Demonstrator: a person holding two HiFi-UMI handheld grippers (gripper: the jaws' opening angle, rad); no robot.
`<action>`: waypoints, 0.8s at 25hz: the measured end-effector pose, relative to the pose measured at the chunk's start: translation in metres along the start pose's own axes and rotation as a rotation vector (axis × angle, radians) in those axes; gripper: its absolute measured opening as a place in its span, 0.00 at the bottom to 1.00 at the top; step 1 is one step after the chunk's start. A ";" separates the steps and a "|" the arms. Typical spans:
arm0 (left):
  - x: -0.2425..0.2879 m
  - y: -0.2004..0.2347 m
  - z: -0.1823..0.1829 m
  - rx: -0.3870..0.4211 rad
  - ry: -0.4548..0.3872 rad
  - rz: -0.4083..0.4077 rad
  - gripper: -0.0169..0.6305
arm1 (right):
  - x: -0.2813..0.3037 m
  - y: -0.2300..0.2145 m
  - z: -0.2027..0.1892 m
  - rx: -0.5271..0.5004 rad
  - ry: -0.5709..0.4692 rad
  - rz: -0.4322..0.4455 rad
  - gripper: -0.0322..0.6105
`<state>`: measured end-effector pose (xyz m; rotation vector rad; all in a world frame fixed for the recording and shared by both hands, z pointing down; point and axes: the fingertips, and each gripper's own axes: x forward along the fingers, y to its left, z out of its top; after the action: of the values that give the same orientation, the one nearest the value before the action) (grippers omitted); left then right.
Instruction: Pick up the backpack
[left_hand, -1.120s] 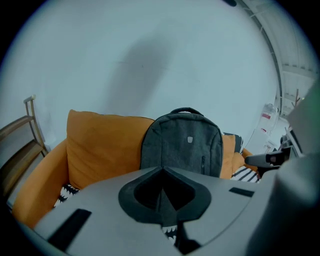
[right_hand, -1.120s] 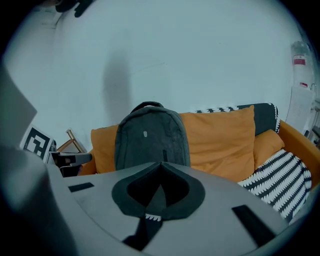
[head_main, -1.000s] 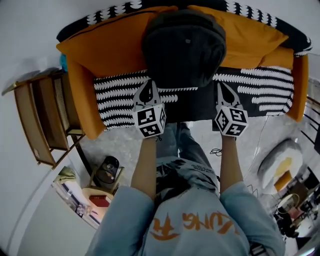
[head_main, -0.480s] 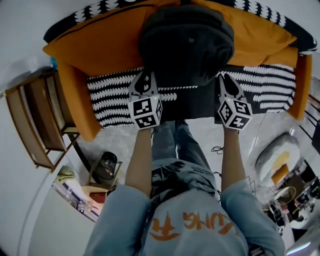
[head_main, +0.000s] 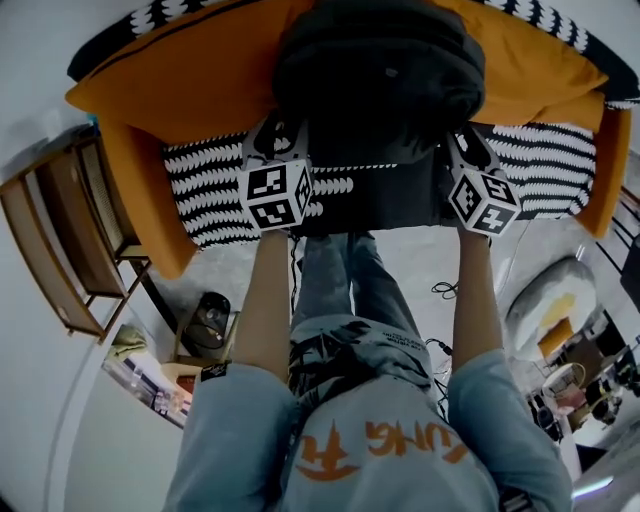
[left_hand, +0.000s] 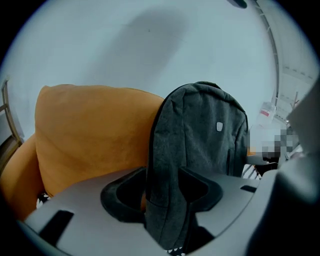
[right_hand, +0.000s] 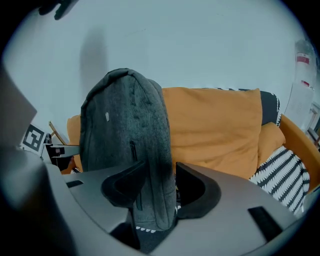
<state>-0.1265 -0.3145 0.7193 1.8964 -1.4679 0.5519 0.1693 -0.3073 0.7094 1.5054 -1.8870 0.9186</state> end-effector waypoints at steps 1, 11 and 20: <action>0.003 0.003 0.000 0.003 0.001 -0.006 0.36 | 0.004 0.001 0.000 -0.011 0.007 0.004 0.34; 0.029 0.009 0.003 0.044 0.043 -0.133 0.36 | 0.042 0.005 0.003 -0.070 0.058 0.028 0.36; 0.044 0.011 0.004 0.074 0.077 -0.172 0.33 | 0.058 0.007 0.002 0.000 0.074 0.060 0.30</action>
<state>-0.1248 -0.3484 0.7494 2.0126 -1.2367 0.5983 0.1502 -0.3423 0.7515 1.4017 -1.8882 0.9878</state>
